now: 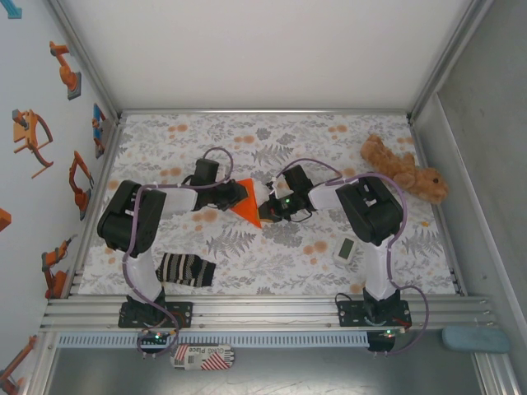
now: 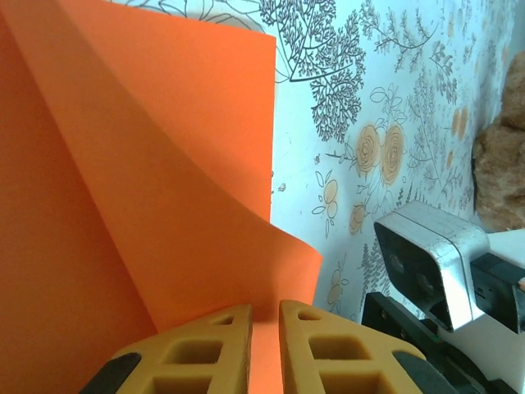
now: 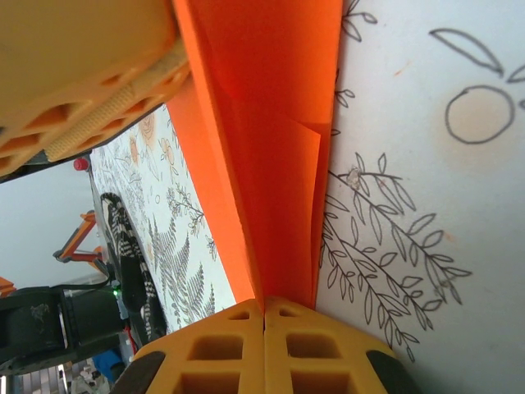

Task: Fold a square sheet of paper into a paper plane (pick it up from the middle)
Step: Fourth fold the wing at the center of the table.

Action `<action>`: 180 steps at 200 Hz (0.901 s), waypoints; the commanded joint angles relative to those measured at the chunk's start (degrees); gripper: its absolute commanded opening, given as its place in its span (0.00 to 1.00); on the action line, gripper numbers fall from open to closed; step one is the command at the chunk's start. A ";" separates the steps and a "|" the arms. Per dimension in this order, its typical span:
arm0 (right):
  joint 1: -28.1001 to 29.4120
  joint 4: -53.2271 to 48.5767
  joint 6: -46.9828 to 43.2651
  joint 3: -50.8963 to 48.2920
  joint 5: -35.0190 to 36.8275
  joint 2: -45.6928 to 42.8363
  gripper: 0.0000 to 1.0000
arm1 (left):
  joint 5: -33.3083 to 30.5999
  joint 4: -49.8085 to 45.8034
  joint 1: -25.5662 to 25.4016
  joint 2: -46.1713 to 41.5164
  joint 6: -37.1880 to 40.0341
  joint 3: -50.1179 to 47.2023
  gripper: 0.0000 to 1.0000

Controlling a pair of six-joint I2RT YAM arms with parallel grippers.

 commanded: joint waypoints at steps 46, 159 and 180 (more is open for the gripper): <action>-0.34 -6.05 -1.97 -2.78 8.91 2.96 0.02 | 2.34 1.75 0.07 1.11 0.73 0.68 0.14; -0.33 -5.98 -1.98 -3.03 9.44 2.97 0.10 | 2.89 0.43 -0.38 3.44 1.23 3.25 0.14; -0.27 -6.05 -2.11 -3.01 9.45 3.04 0.09 | 2.54 -0.25 -0.42 3.45 1.29 3.30 0.14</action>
